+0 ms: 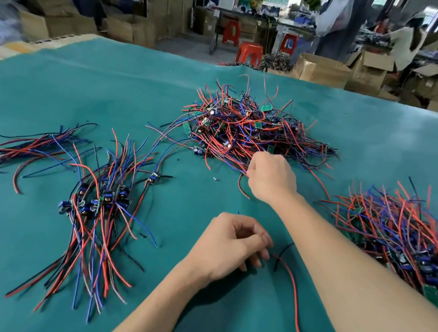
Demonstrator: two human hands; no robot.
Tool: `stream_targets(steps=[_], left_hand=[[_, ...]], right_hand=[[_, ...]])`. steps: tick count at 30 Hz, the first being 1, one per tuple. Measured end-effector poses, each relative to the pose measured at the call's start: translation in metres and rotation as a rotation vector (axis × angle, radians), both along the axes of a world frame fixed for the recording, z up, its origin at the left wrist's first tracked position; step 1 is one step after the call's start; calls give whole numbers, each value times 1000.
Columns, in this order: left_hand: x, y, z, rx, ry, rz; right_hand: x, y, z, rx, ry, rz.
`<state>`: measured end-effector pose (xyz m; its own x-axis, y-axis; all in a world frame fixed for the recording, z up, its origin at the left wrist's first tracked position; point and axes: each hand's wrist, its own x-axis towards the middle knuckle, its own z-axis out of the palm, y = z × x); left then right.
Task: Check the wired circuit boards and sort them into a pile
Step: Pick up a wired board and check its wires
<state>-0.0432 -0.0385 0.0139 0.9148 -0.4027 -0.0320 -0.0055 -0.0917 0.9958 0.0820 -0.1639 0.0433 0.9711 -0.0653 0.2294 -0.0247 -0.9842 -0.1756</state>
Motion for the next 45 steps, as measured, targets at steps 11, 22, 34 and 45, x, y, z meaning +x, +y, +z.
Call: stream_targets(steps=[11, 22, 34, 45], left_hand=[[7, -1, -1, -260, 110, 214], [11, 3, -4, -351, 147, 229], [6, 2, -8, -178, -21, 74], [1, 2, -4, -227, -60, 63]], right_hand=[[-97, -54, 13, 896, -48, 1], [-151, -63, 3, 1257, 553, 428], [-140, -28, -19, 1143, -53, -3], [-142, -27, -16, 1402, -62, 29]])
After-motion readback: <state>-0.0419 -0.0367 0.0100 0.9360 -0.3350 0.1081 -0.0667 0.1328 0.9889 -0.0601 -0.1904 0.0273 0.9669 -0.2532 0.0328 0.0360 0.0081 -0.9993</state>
